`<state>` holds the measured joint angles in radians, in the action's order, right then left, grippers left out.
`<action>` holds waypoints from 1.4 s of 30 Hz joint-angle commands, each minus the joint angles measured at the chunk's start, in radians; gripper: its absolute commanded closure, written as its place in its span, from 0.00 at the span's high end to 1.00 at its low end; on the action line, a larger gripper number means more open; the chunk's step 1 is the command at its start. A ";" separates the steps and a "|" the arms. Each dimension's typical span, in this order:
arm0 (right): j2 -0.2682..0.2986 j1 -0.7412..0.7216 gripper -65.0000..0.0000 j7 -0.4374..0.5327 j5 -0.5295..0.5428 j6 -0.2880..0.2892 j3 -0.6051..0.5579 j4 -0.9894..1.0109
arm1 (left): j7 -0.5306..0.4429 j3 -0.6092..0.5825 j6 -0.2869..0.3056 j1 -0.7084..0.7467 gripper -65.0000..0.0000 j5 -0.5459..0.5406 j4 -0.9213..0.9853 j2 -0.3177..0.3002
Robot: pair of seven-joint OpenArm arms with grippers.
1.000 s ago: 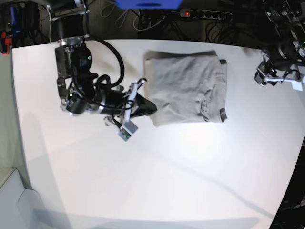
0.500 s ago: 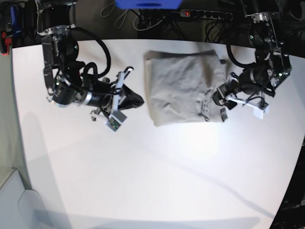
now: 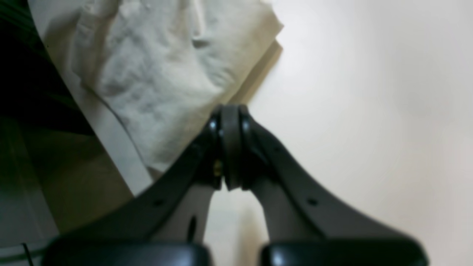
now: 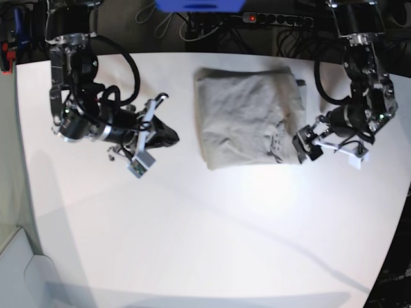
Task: Layout the t-shirt on the table in an organized manner, then fold the t-shirt properly
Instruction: 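Grip the stack's edges with both grippers to square the bundle, then press the folded bundle flat with the left gripper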
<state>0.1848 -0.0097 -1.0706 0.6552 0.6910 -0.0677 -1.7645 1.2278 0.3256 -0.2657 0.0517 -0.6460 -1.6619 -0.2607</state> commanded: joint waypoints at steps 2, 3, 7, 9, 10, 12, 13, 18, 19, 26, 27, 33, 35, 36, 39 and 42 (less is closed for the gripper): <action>0.006 -0.011 0.00 0.020 0.021 0.007 0.004 -0.016 | 0.000 -0.015 -0.002 -0.023 1.00 -0.011 0.009 -0.010; 0.006 -0.011 0.00 0.020 0.021 0.007 0.004 -0.016 | -0.013 -0.036 0.015 -0.026 1.00 -0.011 0.016 -0.013; 0.008 -0.008 0.00 0.020 0.021 0.007 0.004 -0.018 | -0.082 -0.139 0.059 -0.023 1.00 -0.011 0.044 -0.038; 0.008 -0.008 0.00 0.020 0.021 0.007 0.004 -0.018 | -0.101 -0.165 0.059 -0.026 1.00 -0.011 0.075 -0.039; 0.008 -0.008 0.00 0.020 0.021 0.007 0.004 -0.018 | -0.107 -0.173 0.059 -0.026 1.00 -0.011 0.090 -0.041; 0.009 -0.008 0.00 0.020 0.021 0.007 0.004 -0.018 | -0.116 -0.188 0.059 -0.028 1.00 -0.011 0.115 -0.041; 0.009 -0.008 0.00 0.020 0.021 0.007 0.004 -0.018 | -0.122 -0.197 0.061 -0.028 1.00 -0.011 0.122 -0.041; 0.009 -0.008 0.00 0.020 0.021 0.007 0.004 -0.018 | -0.156 -0.273 0.062 -0.026 0.86 0.055 0.130 -0.053; 0.009 -0.008 0.00 0.020 0.021 0.007 0.004 -0.018 | -0.165 -0.296 0.062 -0.026 0.78 0.084 0.130 -0.053; 0.038 -0.008 0.00 0.020 0.021 0.007 0.041 -0.018 | -0.211 -0.337 0.062 -0.028 0.17 0.159 0.202 -0.024; 0.041 -0.008 0.00 0.020 0.022 0.007 0.065 -0.019 | -0.216 -0.337 0.062 -0.028 0.18 0.160 0.207 -0.022; 0.074 -0.006 0.00 0.010 0.022 0.007 0.205 -0.019 | -0.216 -0.340 0.064 -0.031 0.18 0.163 0.193 -0.019; 0.081 -0.006 0.00 -0.024 0.022 0.007 0.243 -0.019 | -0.210 -0.352 0.064 -0.065 0.17 0.163 0.194 -0.025; 0.081 -0.006 0.00 -0.039 0.022 0.007 0.269 -0.019 | -0.210 -0.377 0.064 -0.083 0.15 0.163 0.199 -0.028; 0.081 -0.006 0.00 -0.058 0.022 0.007 0.340 -0.019 | -0.208 -0.466 0.058 -0.145 0.03 0.165 0.200 -0.067; 0.081 -0.006 0.00 -0.059 0.022 0.007 0.395 -0.019 | -0.176 -0.550 0.058 -0.220 0.01 0.165 0.202 -0.087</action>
<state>0.2546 -0.0021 -1.1488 0.6621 0.6910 0.3233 -1.7668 1.0435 -0.2256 -0.2031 -0.1471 -0.4736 -1.4506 -0.3435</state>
